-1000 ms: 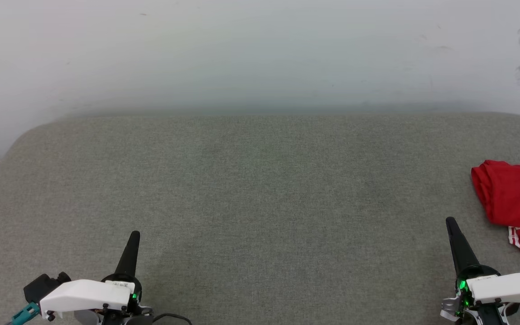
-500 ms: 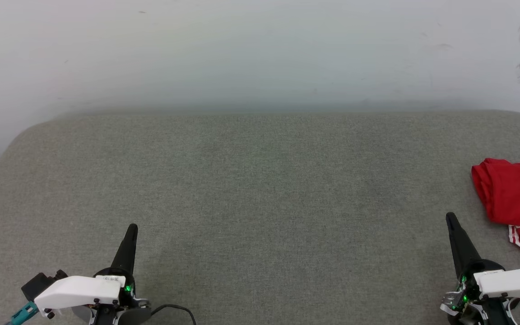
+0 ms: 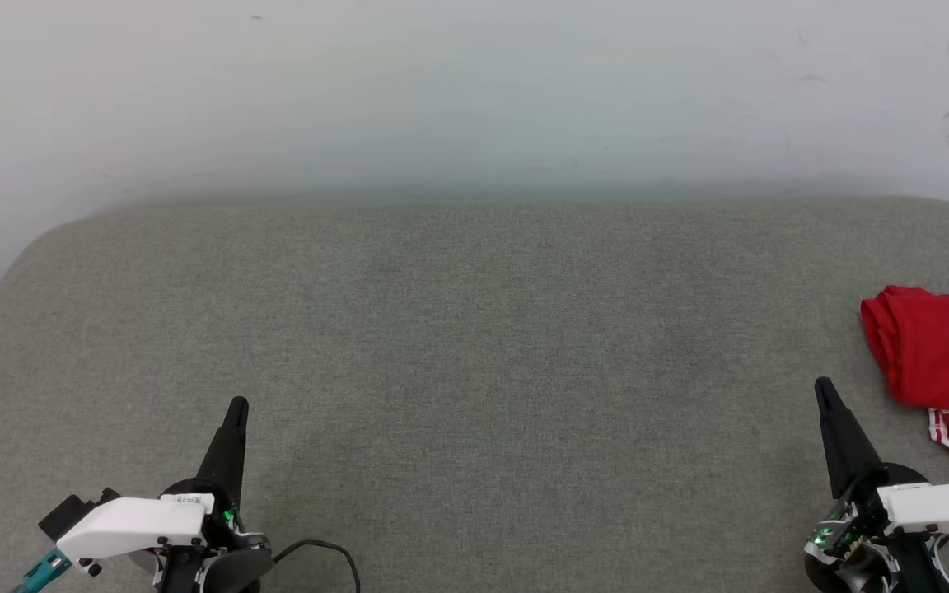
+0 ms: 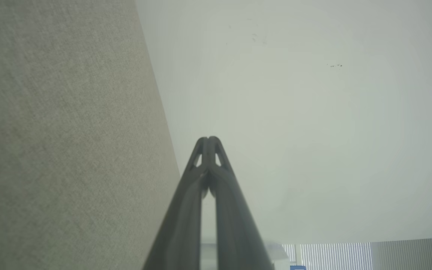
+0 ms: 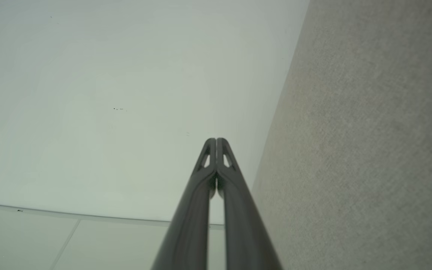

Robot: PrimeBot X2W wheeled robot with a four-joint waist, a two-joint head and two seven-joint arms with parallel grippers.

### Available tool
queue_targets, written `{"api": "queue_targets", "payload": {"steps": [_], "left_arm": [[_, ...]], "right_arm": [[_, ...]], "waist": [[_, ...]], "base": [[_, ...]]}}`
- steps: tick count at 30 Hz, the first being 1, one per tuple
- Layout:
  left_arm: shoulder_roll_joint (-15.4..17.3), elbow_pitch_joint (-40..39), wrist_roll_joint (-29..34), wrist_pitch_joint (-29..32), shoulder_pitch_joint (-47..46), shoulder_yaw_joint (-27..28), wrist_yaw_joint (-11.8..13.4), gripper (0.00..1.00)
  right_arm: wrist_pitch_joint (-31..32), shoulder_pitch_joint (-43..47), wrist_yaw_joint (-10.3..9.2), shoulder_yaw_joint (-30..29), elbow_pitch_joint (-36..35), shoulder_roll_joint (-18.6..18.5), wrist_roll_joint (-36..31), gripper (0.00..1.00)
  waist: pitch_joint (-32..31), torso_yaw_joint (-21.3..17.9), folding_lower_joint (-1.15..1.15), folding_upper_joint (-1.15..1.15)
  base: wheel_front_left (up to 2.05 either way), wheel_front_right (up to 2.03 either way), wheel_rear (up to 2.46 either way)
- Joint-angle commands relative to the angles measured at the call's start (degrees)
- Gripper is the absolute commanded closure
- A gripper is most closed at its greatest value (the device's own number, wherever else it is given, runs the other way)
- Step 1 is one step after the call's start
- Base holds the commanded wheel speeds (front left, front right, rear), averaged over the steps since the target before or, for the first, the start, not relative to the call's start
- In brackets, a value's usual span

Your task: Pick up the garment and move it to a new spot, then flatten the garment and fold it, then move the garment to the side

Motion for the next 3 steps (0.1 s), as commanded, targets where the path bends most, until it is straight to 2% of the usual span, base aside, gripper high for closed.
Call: {"api": "queue_targets", "payload": {"steps": [1,3], "left_arm": [[-0.06,0.14,-1.4,0.49,-1.09,0.3,-0.38,1.0],[-0.07,0.26,-2.19,0.7,-1.23,0.42,-0.49,1.0]], "right_arm": [[0.46,-1.24,-0.02,-0.14,0.22,0.05,1.36,1.0],[0.7,-1.4,-0.02,-0.22,0.35,0.08,2.16,1.0]], "waist": [[0.05,-0.01,0.0,0.0],[0.11,-0.02,0.0,0.0]], "base": [[0.0,0.0,0.0],[0.0,0.0,0.0]]}}
